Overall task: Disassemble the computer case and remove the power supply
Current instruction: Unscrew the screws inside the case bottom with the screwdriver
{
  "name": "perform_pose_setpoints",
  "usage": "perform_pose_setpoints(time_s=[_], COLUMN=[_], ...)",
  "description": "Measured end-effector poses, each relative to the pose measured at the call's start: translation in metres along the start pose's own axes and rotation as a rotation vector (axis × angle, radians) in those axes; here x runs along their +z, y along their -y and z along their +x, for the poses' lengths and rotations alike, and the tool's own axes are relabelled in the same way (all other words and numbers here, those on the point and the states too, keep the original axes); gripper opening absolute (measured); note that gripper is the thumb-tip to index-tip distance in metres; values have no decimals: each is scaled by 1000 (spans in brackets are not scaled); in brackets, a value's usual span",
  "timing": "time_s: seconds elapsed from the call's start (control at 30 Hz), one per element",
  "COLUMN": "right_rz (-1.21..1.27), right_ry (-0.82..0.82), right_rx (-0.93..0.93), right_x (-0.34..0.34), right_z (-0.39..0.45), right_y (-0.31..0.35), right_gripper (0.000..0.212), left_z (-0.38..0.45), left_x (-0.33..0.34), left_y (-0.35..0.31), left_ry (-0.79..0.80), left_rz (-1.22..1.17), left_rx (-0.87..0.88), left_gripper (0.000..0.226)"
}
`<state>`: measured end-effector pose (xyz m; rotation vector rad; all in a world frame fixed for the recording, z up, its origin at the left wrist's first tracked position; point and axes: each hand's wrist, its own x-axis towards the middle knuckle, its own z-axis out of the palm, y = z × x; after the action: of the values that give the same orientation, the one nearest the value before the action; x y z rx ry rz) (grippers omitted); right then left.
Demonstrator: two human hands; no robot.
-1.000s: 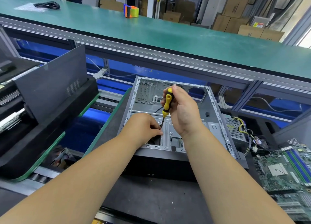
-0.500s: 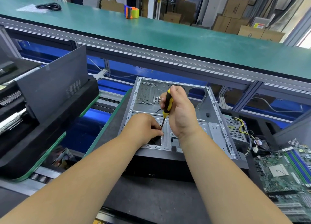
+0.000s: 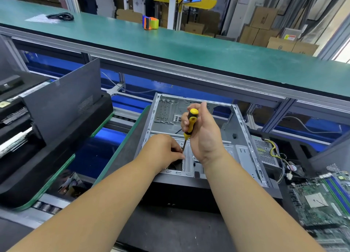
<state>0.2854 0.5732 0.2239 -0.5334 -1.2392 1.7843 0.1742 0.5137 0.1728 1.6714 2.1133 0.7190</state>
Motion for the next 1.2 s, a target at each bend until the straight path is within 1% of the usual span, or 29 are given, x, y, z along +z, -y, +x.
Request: perform_pose_setpoints(time_s=[0.07, 0.17, 0.3, 0.4, 0.5, 0.57, 0.63, 0.7, 0.73, 0.8, 1.0, 1.2], right_rz=[-19, -58, -106, -93, -52, -30, -20, -40, -61, -101, -74, -65], right_ry=[10, 5, -46, -86, -77, -39, 13, 35, 29, 10, -73, -42], right_rx=[-13, 5, 32, 33, 39, 30, 12, -11, -15, -12, 36, 10], right_x=[-1, -2, -2, 1, 3, 3, 2, 2, 1, -1, -3, -1], right_z=[-2, -3, -1, 1, 1, 0, -1, -3, -3, -2, 2, 2], right_y=[2, 6, 10, 11, 7, 5, 4, 3, 3, 5, 13, 6], right_gripper=[23, 17, 27, 36, 47, 49, 41, 23, 18, 16, 31, 43], left_z=[0, -1, -3, -5, -5, -5, -5, -5, -5, -5, -5, -6], left_x=[-1, -2, -3, -3, -3, -2, -2, -2, -2, -2, -1, -3], left_y=[0, -1, -1, -1, -1, -1, -1, 0, 0, 1, 2, 0], left_ry=[0, 0, -2, -6, -11, -13, -22, -30, -28, -21, -14, -7], left_rz=[-11, -25, -27, -44, -38, -41, -49, -54, -57, -68, -113, -73], left_rx=[-3, 7, 22, 22, 31, 28, 24, 28, 31, 45, 88, 108], left_gripper=[13, 13, 15, 15, 14, 14, 14, 15, 14, 14, 14, 13])
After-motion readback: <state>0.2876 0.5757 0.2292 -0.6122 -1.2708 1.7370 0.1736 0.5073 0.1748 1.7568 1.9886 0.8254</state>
